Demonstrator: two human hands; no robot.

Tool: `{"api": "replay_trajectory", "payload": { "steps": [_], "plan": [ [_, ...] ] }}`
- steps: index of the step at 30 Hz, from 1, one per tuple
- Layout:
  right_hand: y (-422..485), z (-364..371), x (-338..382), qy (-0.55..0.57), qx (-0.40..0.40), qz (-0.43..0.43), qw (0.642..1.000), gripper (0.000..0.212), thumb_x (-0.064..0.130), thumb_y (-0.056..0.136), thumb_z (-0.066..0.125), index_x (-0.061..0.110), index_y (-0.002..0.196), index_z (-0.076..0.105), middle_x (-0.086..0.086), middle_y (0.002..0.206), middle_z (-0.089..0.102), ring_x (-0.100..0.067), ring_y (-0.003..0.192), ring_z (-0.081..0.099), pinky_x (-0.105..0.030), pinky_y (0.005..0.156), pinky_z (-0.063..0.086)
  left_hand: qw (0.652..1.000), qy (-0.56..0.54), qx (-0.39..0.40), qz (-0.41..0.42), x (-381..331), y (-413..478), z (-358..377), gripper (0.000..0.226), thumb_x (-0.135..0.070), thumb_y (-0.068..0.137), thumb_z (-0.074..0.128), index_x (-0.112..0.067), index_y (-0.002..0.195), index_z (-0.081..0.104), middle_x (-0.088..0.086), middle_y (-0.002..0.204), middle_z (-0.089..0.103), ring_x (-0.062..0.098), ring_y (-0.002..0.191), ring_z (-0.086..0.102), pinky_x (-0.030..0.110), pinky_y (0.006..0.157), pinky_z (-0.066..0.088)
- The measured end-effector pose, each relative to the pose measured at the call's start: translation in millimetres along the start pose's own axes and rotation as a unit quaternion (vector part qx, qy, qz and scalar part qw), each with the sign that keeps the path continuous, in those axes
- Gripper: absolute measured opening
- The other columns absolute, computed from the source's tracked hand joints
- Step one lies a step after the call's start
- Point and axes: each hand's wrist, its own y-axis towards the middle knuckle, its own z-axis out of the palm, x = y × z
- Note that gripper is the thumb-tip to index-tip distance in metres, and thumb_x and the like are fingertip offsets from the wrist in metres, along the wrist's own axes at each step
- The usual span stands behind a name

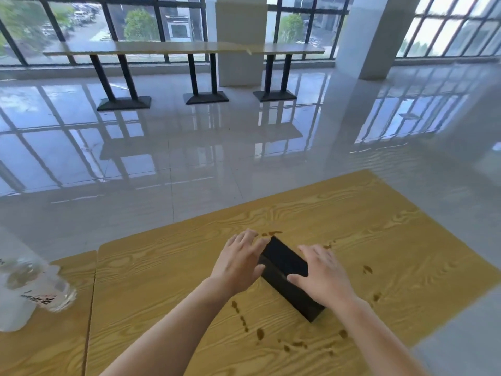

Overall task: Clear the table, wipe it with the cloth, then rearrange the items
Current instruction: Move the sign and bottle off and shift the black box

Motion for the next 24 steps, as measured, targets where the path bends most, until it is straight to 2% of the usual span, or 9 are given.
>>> {"api": "replay_trajectory", "payload": {
  "steps": [8, 13, 20, 24],
  "plan": [
    [6, 23, -35, -0.015, 0.076, 0.037, 0.996, 0.096, 0.061, 0.083, 0.063, 0.02, 0.154, 0.014, -0.003, 0.155, 0.026, -0.027, 0.142, 0.021, -0.037, 0.112, 0.031, 0.988, 0.073, 0.116, 0.065, -11, 47, 36, 0.079, -0.034, 0.084, 0.072, -0.031, 0.149, 0.027, 0.006, 0.159, 0.02, 0.027, 0.149, 0.009, 0.049, 0.12, 0.019],
    [12, 36, -43, -0.022, 0.094, 0.035, 0.995, 0.102, 0.06, 0.081, 0.066, 0.019, 0.155, 0.008, -0.003, 0.155, 0.025, -0.026, 0.141, 0.023, -0.036, 0.11, 0.032, 0.97, 0.116, 0.185, 0.11, -11, 71, 56, 0.088, -0.034, 0.081, 0.076, -0.034, 0.15, 0.023, 0.002, 0.162, 0.013, 0.025, 0.15, 0.003, 0.05, 0.121, 0.015],
    [16, 46, -46, -0.003, 0.074, 0.02, 0.997, 0.096, 0.051, 0.082, 0.07, 0.017, 0.154, 0.015, -0.001, 0.147, 0.036, -0.021, 0.131, 0.036, -0.031, 0.105, 0.039, 0.967, 0.088, 0.192, 0.143, -9, 83, 62, 0.078, -0.028, 0.083, 0.073, -0.032, 0.148, 0.031, -0.001, 0.151, 0.037, 0.024, 0.147, 0.021, 0.04, 0.116, 0.027],
    [17, 45, -45, -0.001, 0.056, 0.009, 0.998, 0.093, 0.046, 0.079, 0.074, 0.019, 0.152, 0.022, 0.001, 0.14, 0.043, -0.019, 0.125, 0.041, -0.029, 0.101, 0.041, 0.97, 0.073, 0.173, 0.157, -6, 81, 57, 0.074, -0.03, 0.079, 0.075, -0.032, 0.143, 0.037, -0.003, 0.135, 0.048, 0.022, 0.13, 0.039, 0.035, 0.105, 0.037]
  ]
}}
